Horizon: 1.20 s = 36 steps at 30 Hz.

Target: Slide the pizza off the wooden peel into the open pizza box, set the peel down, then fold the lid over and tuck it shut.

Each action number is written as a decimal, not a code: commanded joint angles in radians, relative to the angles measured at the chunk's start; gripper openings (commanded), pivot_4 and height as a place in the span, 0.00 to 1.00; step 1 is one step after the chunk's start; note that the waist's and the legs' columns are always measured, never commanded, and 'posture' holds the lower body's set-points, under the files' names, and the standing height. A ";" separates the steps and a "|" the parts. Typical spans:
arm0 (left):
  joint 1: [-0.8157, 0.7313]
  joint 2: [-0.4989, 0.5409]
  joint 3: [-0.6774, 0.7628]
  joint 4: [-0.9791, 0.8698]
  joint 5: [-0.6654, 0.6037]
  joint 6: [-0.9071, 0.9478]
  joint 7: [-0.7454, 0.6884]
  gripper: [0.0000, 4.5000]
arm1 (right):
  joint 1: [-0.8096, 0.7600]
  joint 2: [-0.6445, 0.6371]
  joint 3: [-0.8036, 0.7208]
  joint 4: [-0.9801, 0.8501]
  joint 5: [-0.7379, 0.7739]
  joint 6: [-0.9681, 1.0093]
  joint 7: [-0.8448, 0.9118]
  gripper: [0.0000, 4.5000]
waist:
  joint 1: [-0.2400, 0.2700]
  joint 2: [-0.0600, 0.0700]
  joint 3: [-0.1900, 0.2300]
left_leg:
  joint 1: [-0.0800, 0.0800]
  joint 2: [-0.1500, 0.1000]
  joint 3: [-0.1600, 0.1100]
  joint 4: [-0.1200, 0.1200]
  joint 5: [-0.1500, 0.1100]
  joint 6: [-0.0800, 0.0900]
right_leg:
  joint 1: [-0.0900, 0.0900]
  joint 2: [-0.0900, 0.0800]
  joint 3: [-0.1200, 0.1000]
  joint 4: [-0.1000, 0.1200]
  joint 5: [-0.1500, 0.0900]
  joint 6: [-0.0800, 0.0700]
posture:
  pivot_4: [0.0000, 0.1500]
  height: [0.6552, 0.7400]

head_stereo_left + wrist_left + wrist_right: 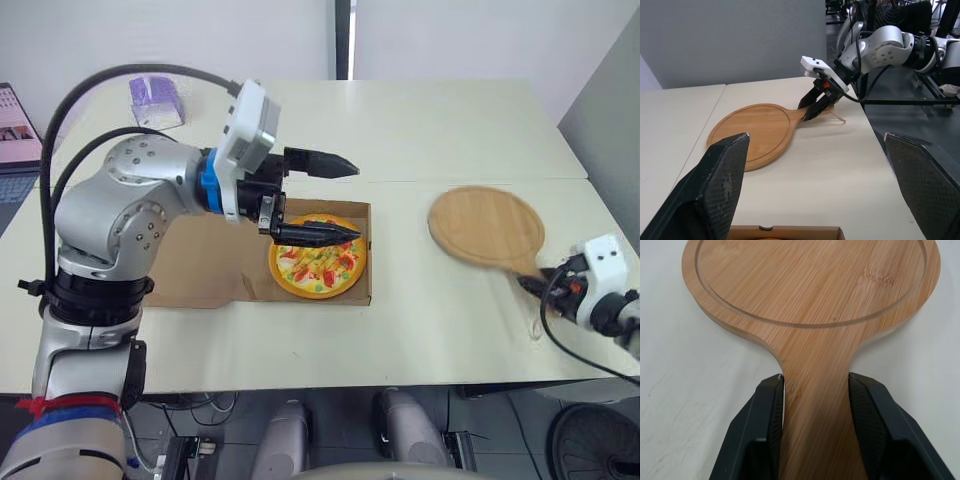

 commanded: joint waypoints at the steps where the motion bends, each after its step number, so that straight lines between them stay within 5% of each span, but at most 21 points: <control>1: -0.020 -0.002 0.008 0.010 0.012 -0.020 -0.018 1.00 | -0.010 -0.003 -0.023 -0.066 0.005 -0.005 -0.029 0.57 | 0.001 0.000 0.000 | 0.000 0.000 0.000 0.000 0.000 0.000 | 0.000 0.000 0.000 0.000 0.000 0.000 | 1.00 1.00; 7: 0.041 0.023 0.050 -0.022 0.000 0.033 0.024 1.00 | -0.120 -0.100 -0.012 -0.003 -0.037 -0.123 0.005 0.99 | 0.003 0.000 0.000 | 0.000 0.000 0.001 0.000 0.000 0.000 | 0.000 0.000 0.002 -0.001 0.000 0.001 | 1.00 1.00; 11: 0.183 0.033 0.160 -0.084 -0.019 0.074 0.156 1.00 | -0.286 -0.154 0.066 0.112 -0.060 -0.236 0.060 0.99 | -0.008 -0.001 0.000 | 0.005 0.001 0.008 -0.001 0.000 0.000 | 0.000 0.001 0.008 0.000 -0.002 0.005 | 1.00 1.00; 17: 0.411 -0.072 0.481 -0.232 -0.122 0.258 0.598 1.00 | -0.610 -0.084 0.301 0.271 -0.086 -0.355 0.180 0.99 | -0.020 -0.002 0.001 | 0.006 0.002 0.012 -0.001 0.000 0.000 | 0.000 0.001 0.013 0.000 0.000 0.002 | 1.00 1.00; 24: 0.699 0.002 0.964 -0.280 -0.561 0.588 0.913 1.00 | -0.790 0.047 0.426 0.301 -0.009 -0.328 0.329 0.99 | -0.014 -0.005 0.002 | 0.006 0.002 0.011 -0.001 -0.001 0.000 | -0.001 0.000 0.012 0.001 0.000 0.002 | 1.00 1.00; 29: 1.078 0.013 1.275 -0.179 -0.778 0.651 0.961 1.00 | -0.833 0.090 0.515 0.222 0.067 -0.268 0.470 0.99 | -0.015 -0.007 0.001 | 0.007 0.009 0.012 -0.001 -0.002 0.001 | -0.001 0.000 0.012 0.000 0.000 0.002 | 1.00 1.00; 36: 1.395 -0.104 1.332 -0.191 -0.645 0.452 0.793 1.00 | -0.875 0.130 0.576 0.121 0.114 -0.235 0.543 0.99 | 0.013 -0.009 0.000 | 0.009 0.010 0.015 -0.001 -0.002 0.000 | 0.001 0.001 0.012 -0.002 -0.002 -0.003 | 1.00 1.00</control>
